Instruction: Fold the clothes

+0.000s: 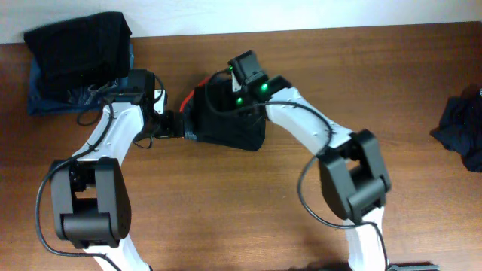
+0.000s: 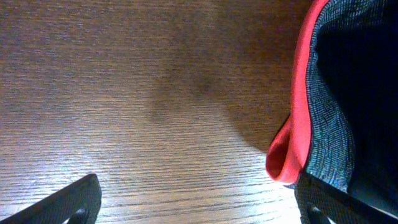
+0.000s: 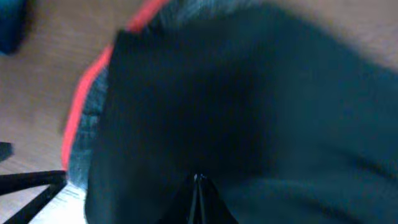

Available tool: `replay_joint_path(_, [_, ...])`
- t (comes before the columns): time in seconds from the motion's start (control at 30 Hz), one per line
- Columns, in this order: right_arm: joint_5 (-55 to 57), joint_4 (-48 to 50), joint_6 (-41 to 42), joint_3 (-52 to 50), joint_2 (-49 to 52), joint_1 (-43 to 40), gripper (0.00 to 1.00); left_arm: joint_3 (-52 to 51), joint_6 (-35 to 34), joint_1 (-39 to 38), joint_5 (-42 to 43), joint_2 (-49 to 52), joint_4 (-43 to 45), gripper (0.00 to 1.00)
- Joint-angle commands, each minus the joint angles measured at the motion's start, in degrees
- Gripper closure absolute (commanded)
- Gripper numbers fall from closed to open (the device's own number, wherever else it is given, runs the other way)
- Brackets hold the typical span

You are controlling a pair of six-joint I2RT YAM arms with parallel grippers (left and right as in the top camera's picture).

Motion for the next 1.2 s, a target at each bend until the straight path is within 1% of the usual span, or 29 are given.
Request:
replay_joint_path(0.0, [-3.4, 1.9, 4.5, 0.8, 3.3, 2.2, 0.96, 0.1, 0.3, -0.3, 0.0, 0.5, 0.2, 0.01])
replay_joint_path(0.27, [-4.3, 2.4, 5.5, 0.8, 9.0, 6.3, 0.96, 0.1, 0.3, -0.3, 0.0, 0.5, 0.2, 0.01])
replay_joint_path(0.47, [-3.6, 2.6, 5.0, 0.8, 8.2, 6.8, 0.96, 0.1, 0.3, -0.3, 0.0, 0.5, 0.1, 0.01])
replay_joint_path(0.7, [0.9, 1.2, 3.5, 0.8, 3.2, 4.2, 0.96, 0.1, 0.3, -0.3, 0.0, 0.5, 0.1, 0.01])
replay_joint_path(0.83, [1.1, 1.8, 3.6, 0.8, -0.7, 0.3, 0.96, 0.1, 0.3, -0.3, 0.0, 0.5, 0.1, 0.01])
replay_joint_path(1.0, [-4.0, 6.0, 3.5, 0.8, -1.6, -3.8, 0.96, 0.1, 0.3, -0.3, 0.0, 0.5, 0.2, 0.01])
replay_joint_path(1.17, [-6.1, 10.4, 3.6, 0.8, 0.0, -3.9, 0.96, 0.1, 0.3, -0.3, 0.0, 0.5, 0.2, 0.01])
